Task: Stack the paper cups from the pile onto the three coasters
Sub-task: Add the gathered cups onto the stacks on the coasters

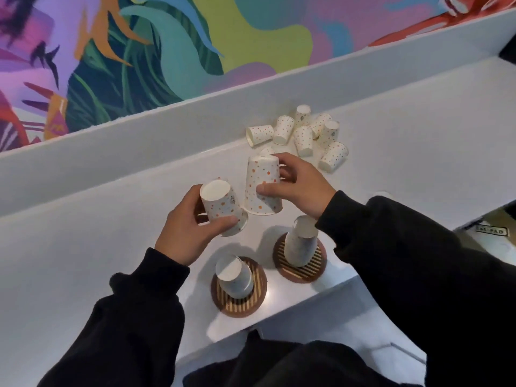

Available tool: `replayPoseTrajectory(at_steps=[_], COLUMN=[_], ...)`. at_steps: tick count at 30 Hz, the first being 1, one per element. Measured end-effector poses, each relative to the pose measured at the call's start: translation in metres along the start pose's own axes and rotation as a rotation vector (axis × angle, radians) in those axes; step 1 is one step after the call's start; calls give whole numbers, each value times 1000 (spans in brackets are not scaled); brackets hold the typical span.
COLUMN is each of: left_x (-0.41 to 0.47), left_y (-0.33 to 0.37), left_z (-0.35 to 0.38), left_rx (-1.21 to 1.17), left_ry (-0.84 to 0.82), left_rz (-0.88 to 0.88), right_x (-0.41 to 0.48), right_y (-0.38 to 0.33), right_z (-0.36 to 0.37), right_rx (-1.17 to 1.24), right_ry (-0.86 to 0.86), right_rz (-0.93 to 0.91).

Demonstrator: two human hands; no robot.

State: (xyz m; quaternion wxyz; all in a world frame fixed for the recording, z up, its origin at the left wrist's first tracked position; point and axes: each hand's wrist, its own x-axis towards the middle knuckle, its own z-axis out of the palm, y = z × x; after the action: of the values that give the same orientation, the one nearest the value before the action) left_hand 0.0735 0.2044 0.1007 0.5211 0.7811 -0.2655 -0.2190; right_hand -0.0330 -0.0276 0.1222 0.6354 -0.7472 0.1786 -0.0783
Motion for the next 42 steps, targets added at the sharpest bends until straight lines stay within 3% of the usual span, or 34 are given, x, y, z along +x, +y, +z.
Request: replayPoseTrajectory(at_steps=[11, 25, 33, 42], left_x=[-84, -86, -87, -88], left_y=[-52, -122, -132, -134], left_z=[38, 78, 84, 87], left_rx=[64, 177, 190, 209], left_ry=[178, 109, 112, 115], left_rz=[-68, -275, -298, -327], right_x=[-49, -66, -74, -77], right_y=[30, 79, 114, 149], right_z=[31, 98, 112, 116], right_rx=[79, -17, -223, -222], right_ry=[-35, -71, -176, -160], right_rz=[-48, -84, -34, 63])
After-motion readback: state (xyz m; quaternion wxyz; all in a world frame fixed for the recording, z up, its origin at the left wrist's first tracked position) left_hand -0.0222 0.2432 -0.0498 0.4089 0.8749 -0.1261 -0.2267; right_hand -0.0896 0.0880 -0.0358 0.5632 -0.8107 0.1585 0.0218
